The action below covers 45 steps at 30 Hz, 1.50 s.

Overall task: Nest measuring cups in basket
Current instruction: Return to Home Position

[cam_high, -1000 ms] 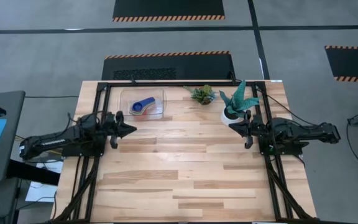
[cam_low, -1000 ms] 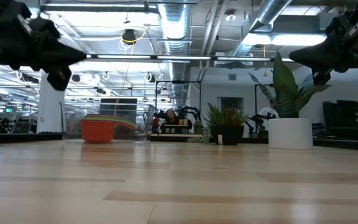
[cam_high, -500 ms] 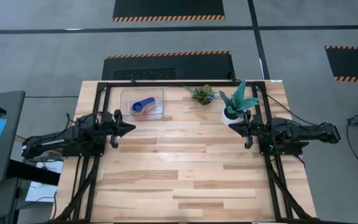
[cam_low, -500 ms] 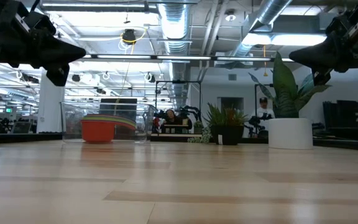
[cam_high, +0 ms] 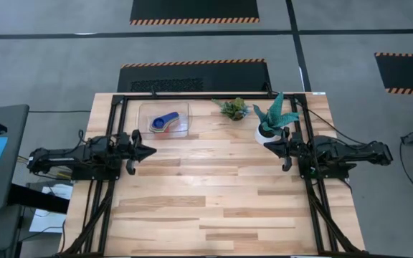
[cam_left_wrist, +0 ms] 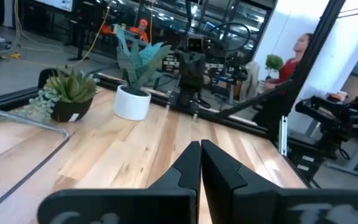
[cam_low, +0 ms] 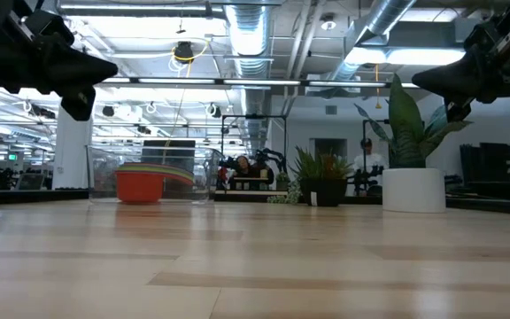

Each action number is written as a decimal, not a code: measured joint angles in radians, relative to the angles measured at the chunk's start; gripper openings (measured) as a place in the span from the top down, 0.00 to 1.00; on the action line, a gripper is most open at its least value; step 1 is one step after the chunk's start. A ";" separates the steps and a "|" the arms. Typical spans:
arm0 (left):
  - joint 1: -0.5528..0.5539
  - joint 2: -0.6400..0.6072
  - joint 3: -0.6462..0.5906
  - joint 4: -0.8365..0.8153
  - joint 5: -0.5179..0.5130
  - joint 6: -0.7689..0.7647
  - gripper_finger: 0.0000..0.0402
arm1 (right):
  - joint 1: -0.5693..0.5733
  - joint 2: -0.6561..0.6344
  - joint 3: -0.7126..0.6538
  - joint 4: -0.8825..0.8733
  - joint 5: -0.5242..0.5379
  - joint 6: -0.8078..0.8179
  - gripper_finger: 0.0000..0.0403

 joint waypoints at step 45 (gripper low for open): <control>0.017 0.008 -0.003 0.004 -0.003 -0.003 1.00 | 0.000 0.000 0.000 0.001 0.000 -0.001 0.93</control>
